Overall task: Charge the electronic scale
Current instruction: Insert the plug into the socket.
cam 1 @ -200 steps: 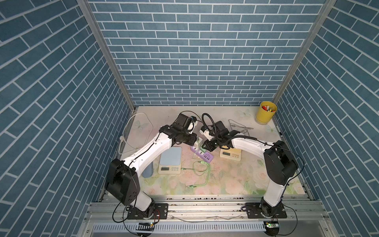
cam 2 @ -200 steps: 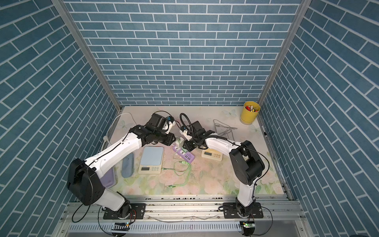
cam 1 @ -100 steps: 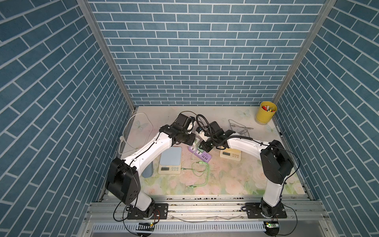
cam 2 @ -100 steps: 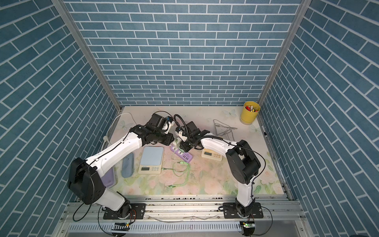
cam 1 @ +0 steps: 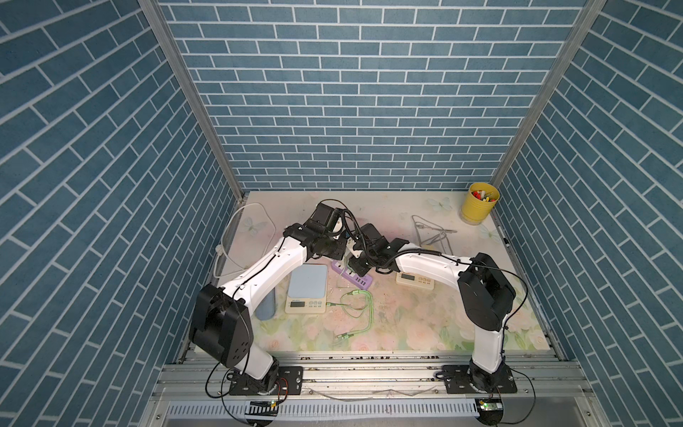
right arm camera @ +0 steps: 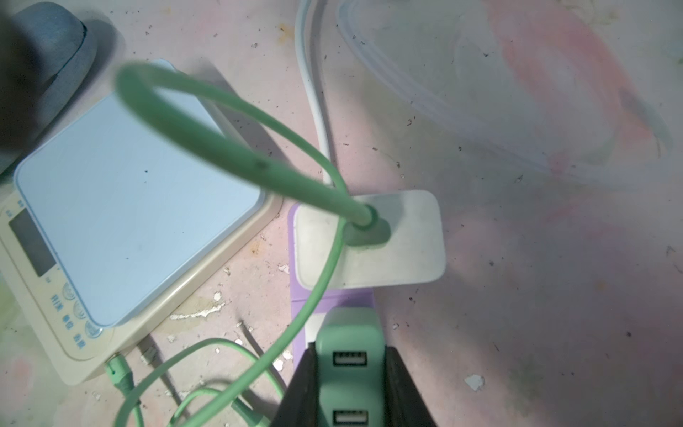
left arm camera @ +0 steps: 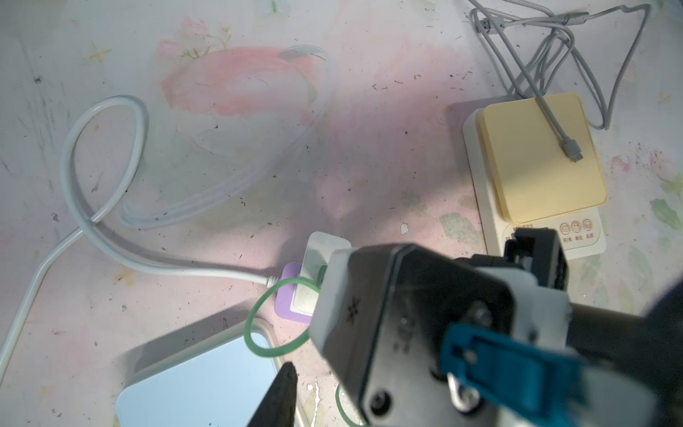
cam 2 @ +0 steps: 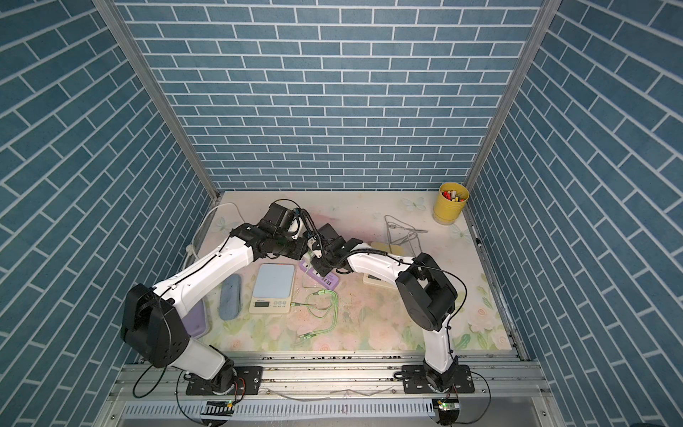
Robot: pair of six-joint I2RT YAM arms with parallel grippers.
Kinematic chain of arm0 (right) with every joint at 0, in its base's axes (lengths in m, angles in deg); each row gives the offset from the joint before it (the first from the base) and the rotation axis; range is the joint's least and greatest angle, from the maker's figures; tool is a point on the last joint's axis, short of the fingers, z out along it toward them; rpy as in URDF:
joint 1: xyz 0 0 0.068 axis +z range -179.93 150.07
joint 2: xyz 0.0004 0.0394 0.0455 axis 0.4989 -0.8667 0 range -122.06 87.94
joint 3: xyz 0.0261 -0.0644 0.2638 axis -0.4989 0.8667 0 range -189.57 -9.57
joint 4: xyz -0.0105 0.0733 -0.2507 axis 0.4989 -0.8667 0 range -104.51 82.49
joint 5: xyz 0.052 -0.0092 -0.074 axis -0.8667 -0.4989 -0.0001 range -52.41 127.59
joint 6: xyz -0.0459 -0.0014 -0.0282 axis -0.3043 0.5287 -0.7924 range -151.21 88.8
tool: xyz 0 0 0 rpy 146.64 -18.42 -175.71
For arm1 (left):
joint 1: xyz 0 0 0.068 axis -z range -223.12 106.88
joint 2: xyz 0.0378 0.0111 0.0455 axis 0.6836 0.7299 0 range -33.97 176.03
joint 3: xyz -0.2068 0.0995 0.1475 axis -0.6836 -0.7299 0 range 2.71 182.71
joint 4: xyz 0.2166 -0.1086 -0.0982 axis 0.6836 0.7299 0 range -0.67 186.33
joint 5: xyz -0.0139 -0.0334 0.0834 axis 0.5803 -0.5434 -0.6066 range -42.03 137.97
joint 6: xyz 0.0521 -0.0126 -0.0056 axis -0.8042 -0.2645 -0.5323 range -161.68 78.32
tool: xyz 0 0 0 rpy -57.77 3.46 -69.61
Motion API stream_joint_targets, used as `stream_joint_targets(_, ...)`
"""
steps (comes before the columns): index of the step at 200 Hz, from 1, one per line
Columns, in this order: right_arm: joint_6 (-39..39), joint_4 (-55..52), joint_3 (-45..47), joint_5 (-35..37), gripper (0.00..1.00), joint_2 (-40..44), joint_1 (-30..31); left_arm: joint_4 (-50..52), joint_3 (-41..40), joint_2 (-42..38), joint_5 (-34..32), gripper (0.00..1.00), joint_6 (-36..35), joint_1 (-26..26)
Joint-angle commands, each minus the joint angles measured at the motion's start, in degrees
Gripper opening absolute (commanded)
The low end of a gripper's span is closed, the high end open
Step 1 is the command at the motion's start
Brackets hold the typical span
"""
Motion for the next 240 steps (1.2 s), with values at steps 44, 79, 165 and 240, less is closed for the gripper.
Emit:
stream_joint_targets(44, 2.32, -18.48, 3.06, 3.95, 0.00, -16.51, 0.21, 0.23, -2.92, -4.15, -0.97, 0.38, 0.61, -2.90)
stream_joint_targets(79, 2.31, -18.61, 2.24, 2.89, 0.00, -16.10, -1.53, 0.06, -4.11, -6.20, -1.02, 0.37, 0.46, -4.96)
stream_joint_targets(165, -12.03, -28.40, -14.01, 9.27, 0.00, -14.28, -11.03, -2.71, -5.77, -6.24, -0.55, 0.41, 1.24, -6.62)
stream_joint_targets(240, -11.14, -27.55, -10.17, 7.00, 0.53, -2.28, -11.35, -2.69, -5.52, -6.94, -0.51, 0.42, 0.62, -6.63)
